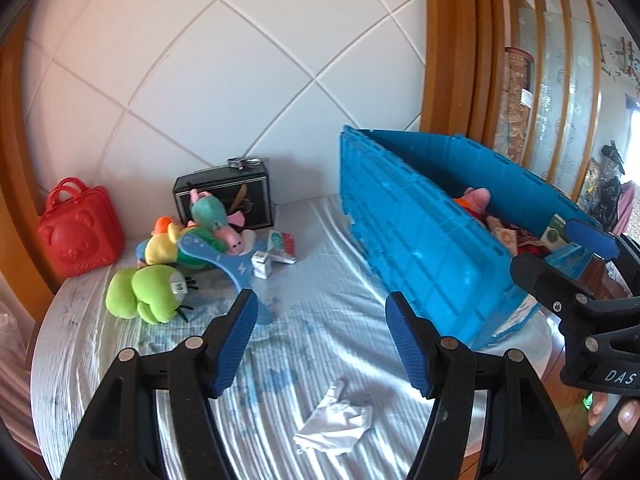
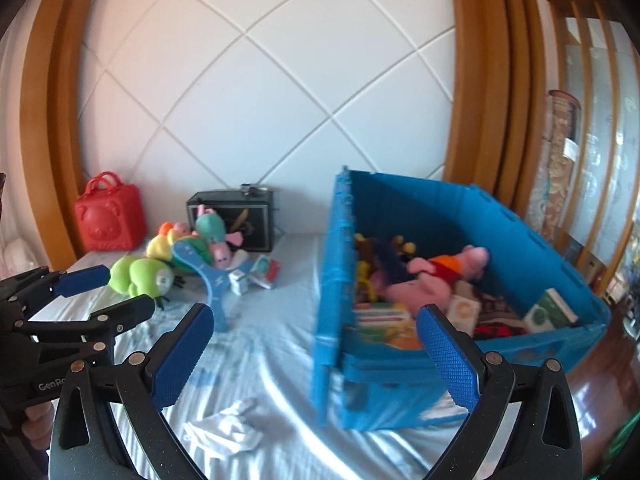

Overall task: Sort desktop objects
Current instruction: 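Move both grippers back toward the green plush toy on the bed, then grasp the green plush frog with both grippers together, then carry the green plush frog with both grippers over the blue crate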

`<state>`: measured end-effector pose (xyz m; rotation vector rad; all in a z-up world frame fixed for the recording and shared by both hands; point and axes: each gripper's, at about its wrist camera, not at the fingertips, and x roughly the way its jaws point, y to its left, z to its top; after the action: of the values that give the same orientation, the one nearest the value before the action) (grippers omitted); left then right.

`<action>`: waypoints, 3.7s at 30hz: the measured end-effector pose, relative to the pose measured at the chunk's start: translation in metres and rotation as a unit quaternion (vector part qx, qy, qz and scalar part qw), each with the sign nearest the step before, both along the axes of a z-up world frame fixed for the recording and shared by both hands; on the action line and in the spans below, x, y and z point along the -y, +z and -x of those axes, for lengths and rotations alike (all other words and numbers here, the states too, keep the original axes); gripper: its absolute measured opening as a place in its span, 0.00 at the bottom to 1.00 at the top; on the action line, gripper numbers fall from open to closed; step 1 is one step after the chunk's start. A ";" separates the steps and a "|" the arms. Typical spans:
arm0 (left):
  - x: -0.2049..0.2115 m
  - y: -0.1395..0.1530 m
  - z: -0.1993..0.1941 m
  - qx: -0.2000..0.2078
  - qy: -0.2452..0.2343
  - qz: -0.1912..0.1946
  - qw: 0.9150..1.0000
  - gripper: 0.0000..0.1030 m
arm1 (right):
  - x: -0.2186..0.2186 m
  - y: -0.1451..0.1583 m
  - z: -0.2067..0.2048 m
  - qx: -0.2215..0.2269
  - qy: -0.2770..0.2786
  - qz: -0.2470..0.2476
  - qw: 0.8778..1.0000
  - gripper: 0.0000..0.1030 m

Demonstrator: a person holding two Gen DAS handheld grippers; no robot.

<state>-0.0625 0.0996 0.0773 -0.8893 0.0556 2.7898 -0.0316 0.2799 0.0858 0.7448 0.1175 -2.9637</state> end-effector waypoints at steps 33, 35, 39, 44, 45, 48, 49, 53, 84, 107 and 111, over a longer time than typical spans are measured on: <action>0.328 -0.163 0.161 0.154 0.238 -0.017 0.959 0.64 | 0.251 -0.118 0.243 0.172 0.170 0.023 0.970 1.00; 0.341 -0.174 0.174 0.166 0.231 -0.011 0.959 0.64 | 0.269 -0.132 0.259 0.186 0.170 0.018 0.968 1.00; 0.356 -0.191 0.201 0.179 0.208 0.005 0.961 0.64 | 0.300 -0.156 0.282 0.203 0.163 0.007 0.965 1.00; 0.372 -0.210 0.234 0.191 0.200 0.017 0.961 0.64 | 0.329 -0.180 0.307 0.202 0.157 0.017 0.966 1.00; 0.375 -0.215 0.241 0.192 0.198 0.017 0.961 0.64 | 0.335 -0.186 0.314 0.207 0.154 0.015 0.966 1.00; 0.381 -0.229 0.257 0.193 0.189 0.022 0.962 0.64 | 0.351 -0.205 0.329 0.225 0.153 0.008 0.962 1.00; 0.381 -0.231 0.262 0.194 0.186 0.025 0.963 0.64 | 0.355 -0.210 0.332 0.231 0.155 0.007 0.960 1.00; 0.382 -0.243 0.276 0.196 0.167 0.023 0.966 0.64 | 0.370 -0.233 0.345 0.262 0.163 0.000 0.951 1.00; 0.371 -0.275 0.324 0.208 0.092 0.010 0.974 0.73 | 0.385 -0.282 0.384 0.321 0.205 0.031 0.924 0.86; 0.293 -0.182 0.145 0.096 0.131 -0.001 0.987 0.64 | 0.320 -0.179 0.238 0.251 0.275 0.002 0.928 0.69; 0.269 -0.163 0.119 0.083 0.110 -0.005 0.990 0.64 | 0.300 -0.158 0.204 0.232 0.266 -0.001 0.936 0.69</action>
<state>-0.1813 -0.1695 -0.0856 -1.1869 -0.0886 2.8978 -0.2351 -0.0202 -0.0719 1.1719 0.2437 -2.2199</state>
